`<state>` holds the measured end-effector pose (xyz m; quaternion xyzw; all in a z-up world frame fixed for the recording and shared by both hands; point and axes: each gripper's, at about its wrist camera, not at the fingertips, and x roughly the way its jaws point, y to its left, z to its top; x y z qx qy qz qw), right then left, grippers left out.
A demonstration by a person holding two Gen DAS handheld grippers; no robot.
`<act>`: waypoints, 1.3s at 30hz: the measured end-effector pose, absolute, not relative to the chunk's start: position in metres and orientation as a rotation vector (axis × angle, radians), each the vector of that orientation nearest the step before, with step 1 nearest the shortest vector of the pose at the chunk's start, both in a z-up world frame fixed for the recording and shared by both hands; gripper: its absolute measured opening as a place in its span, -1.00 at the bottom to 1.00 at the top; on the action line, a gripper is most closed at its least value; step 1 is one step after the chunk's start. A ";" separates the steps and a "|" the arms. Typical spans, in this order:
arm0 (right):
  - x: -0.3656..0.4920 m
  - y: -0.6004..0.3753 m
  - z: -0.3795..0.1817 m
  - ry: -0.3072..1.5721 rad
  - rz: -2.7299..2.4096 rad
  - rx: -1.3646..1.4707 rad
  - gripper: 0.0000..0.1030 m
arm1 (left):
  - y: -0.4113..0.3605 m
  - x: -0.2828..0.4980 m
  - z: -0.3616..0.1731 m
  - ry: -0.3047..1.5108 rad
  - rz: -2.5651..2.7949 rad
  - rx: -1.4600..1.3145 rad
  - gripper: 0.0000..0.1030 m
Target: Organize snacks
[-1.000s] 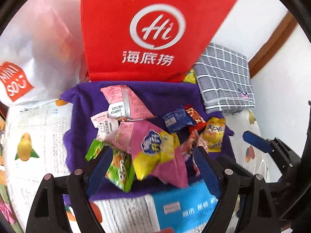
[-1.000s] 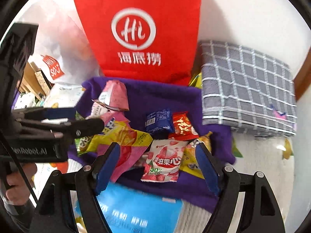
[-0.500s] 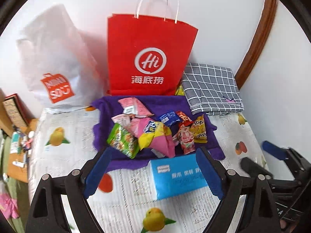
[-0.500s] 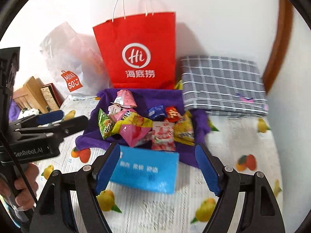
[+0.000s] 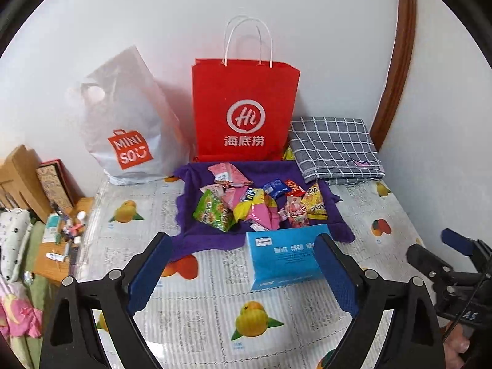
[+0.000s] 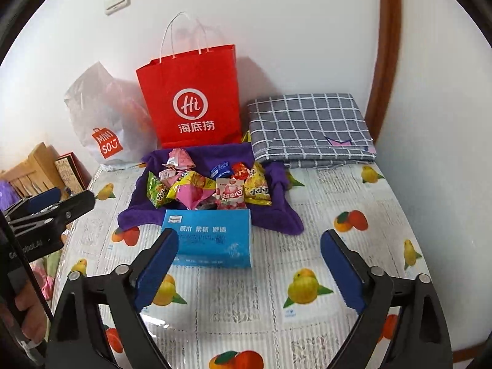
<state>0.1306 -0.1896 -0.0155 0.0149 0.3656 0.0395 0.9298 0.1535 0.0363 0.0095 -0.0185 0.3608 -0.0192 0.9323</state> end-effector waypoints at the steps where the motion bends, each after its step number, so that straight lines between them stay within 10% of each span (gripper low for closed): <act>1: 0.127 -0.191 -0.015 0.746 0.082 0.040 0.95 | 0.035 0.149 0.011 0.727 -0.025 -0.027 0.82; 39: 0.078 -0.180 0.005 0.646 0.083 -0.009 0.98 | 0.028 0.111 0.024 0.685 -0.028 -0.034 0.83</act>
